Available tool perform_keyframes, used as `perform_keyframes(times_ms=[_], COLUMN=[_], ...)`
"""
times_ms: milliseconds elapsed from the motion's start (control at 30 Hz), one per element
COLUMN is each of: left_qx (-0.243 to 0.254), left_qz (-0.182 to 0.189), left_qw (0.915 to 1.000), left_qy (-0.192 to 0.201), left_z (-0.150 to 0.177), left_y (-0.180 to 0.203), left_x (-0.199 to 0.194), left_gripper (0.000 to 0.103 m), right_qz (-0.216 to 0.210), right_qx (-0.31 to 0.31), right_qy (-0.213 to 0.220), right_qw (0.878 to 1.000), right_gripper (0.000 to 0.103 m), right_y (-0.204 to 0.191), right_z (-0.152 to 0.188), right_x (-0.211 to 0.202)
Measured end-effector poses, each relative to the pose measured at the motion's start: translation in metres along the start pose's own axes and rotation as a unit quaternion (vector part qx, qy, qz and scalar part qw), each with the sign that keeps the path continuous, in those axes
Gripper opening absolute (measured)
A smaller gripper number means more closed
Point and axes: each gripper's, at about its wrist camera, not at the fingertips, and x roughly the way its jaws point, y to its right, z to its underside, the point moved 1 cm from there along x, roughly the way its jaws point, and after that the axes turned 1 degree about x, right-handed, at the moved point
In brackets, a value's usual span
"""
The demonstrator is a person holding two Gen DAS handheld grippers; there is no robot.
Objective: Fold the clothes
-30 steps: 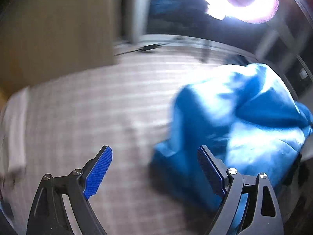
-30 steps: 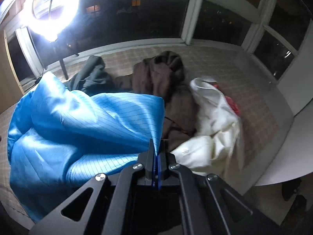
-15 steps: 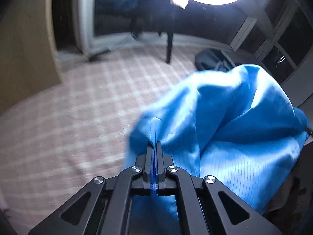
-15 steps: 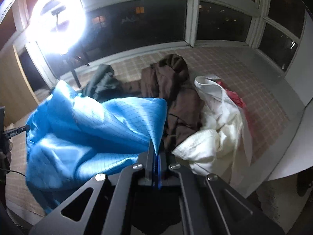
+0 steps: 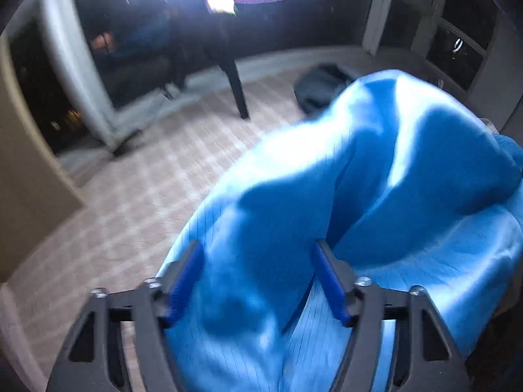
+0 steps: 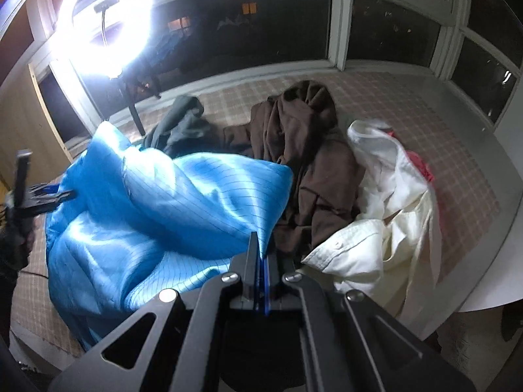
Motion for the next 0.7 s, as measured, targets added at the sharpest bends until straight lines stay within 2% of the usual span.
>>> perform_keyframes(times_ms=[33,67,133,233,333,400,533,700], left_qx=[-0.024,-0.047,-0.073,-0.065,-0.070,-0.073,-0.039,0.004], left_qz=[0.024,0.048,0.071,0.052,0.040,0.041,-0.007,-0.057], left_qw=[0.9994,0.9975,0.9948,0.9946,0.9882,0.9809,0.9643,0.9417], left_qy=[-0.010,-0.020,0.003,0.062,0.130,0.176,0.262,0.332], left_z=[0.000,0.000,0.003,0.004,0.003,0.006,0.019,0.063], left_y=[-0.009,-0.017,-0.033,-0.050,-0.076,-0.093,-0.107,-0.105], left_x=[0.008,0.016,-0.006,-0.080,-0.179,-0.251,-0.390,-0.536], left_gripper=[0.001,0.001,0.001,0.001,0.001,0.001,0.001,0.001], right_qz=[0.000,0.000,-0.014,-0.038,-0.063,-0.082,-0.104,-0.132], right_qx=[0.001,0.002,0.005,0.009,0.013,0.005,-0.031,-0.062], right_qy=[-0.004,-0.007,-0.011,0.011,0.064,0.106,0.209,0.305], right_qw=[1.000,1.000,1.000,0.999,0.996,0.991,0.972,0.941], right_gripper=[0.001,0.001,0.001,0.001,0.001,0.001,0.001,0.001], right_y=[-0.001,-0.001,-0.005,-0.018,-0.036,-0.054,-0.103,-0.153], right_z=[0.001,0.002,0.002,-0.006,-0.030,-0.051,-0.085,-0.093], right_x=[0.005,0.009,0.015,0.004,-0.029,-0.063,-0.151,-0.267])
